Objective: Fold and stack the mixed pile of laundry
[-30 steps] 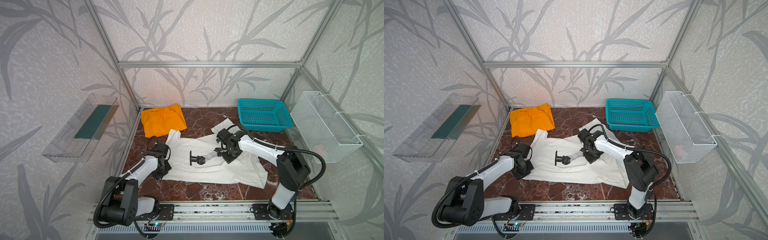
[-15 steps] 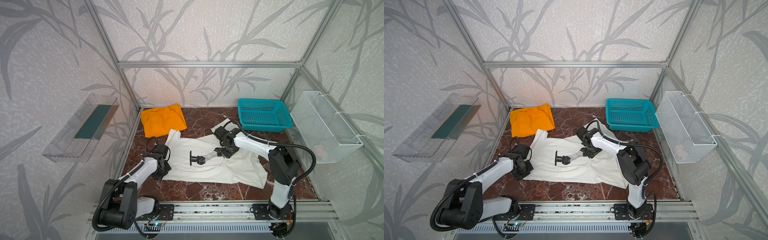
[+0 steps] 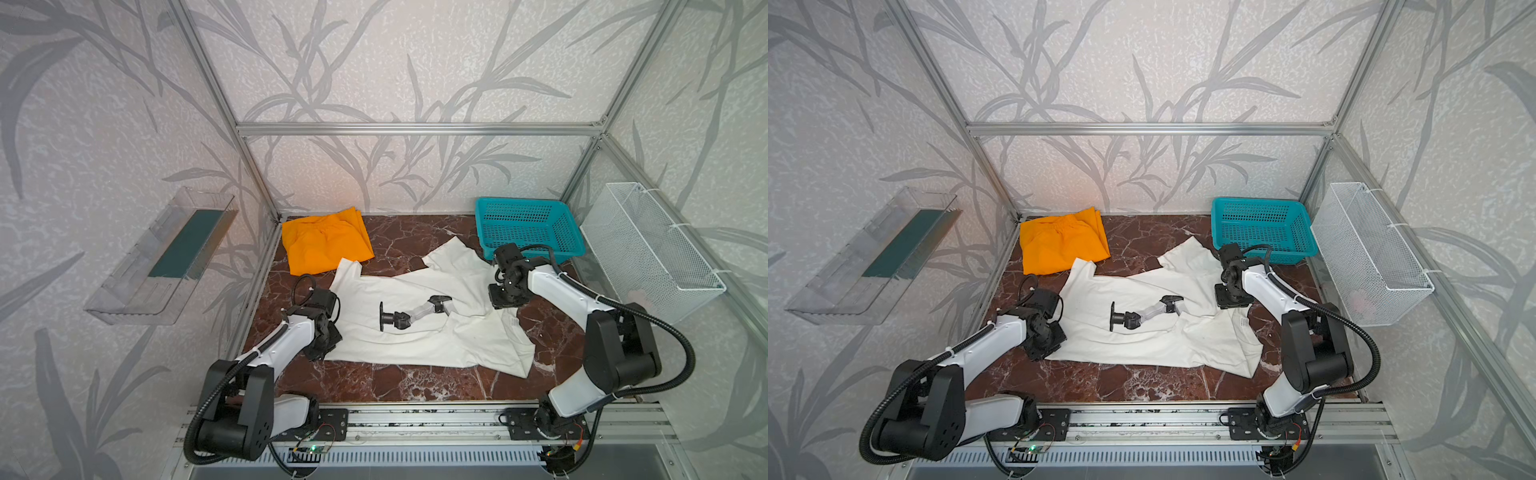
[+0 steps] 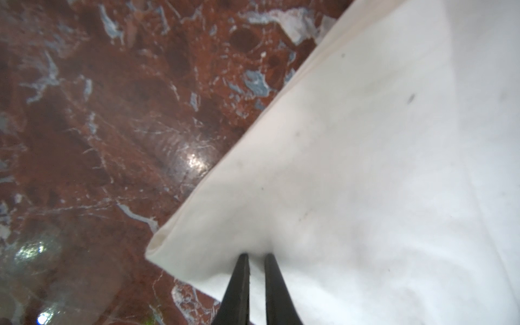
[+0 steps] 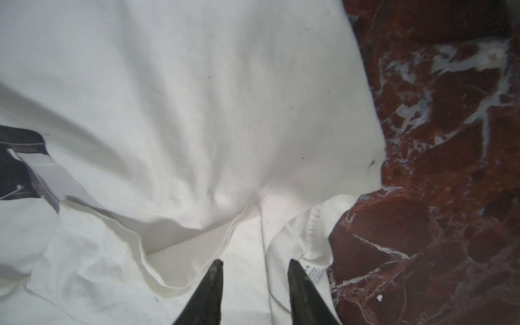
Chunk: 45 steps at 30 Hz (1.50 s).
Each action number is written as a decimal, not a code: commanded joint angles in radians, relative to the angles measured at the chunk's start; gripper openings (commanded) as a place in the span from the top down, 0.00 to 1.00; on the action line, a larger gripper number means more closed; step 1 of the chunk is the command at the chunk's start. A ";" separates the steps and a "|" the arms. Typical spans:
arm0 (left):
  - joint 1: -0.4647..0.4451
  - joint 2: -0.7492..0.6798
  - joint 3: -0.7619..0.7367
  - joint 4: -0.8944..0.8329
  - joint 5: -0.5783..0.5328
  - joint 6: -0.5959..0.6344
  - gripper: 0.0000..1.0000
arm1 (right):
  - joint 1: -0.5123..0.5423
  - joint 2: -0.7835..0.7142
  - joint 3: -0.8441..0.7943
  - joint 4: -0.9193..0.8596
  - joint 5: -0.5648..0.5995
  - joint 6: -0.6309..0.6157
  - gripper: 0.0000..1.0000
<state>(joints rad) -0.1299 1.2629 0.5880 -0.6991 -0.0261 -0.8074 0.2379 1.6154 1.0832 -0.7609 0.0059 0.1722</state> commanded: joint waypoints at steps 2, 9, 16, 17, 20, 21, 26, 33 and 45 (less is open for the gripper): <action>0.001 0.007 -0.019 -0.019 -0.030 -0.016 0.87 | -0.023 0.026 -0.015 0.064 -0.094 0.044 0.66; 0.001 -0.008 -0.019 -0.031 -0.035 -0.016 0.87 | -0.053 0.081 -0.036 0.053 -0.092 0.084 0.69; 0.001 0.011 -0.013 -0.019 -0.028 -0.013 0.87 | -0.075 0.086 -0.067 0.080 -0.119 0.082 0.69; 0.001 0.013 -0.012 -0.018 -0.026 -0.012 0.87 | -0.077 0.086 -0.068 0.082 -0.124 0.085 0.69; 0.001 0.011 -0.011 -0.017 -0.023 -0.012 0.87 | -0.087 0.086 -0.081 0.099 -0.147 0.099 0.69; 0.001 0.009 -0.012 -0.018 -0.023 -0.012 0.87 | -0.091 0.079 -0.086 0.101 -0.151 0.104 0.69; 0.001 0.006 -0.014 -0.019 -0.024 -0.011 0.87 | -0.101 0.012 -0.113 0.063 -0.113 0.139 0.69; 0.001 0.020 -0.019 -0.002 -0.016 -0.009 0.87 | -0.109 -0.034 -0.195 0.081 -0.154 0.163 0.68; 0.001 0.031 -0.020 0.006 -0.012 -0.005 0.88 | -0.132 -0.031 -0.239 0.115 -0.201 0.170 0.91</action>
<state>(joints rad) -0.1299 1.2697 0.5884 -0.6956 -0.0250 -0.8055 0.1127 1.5890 0.8528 -0.6407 -0.1875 0.3340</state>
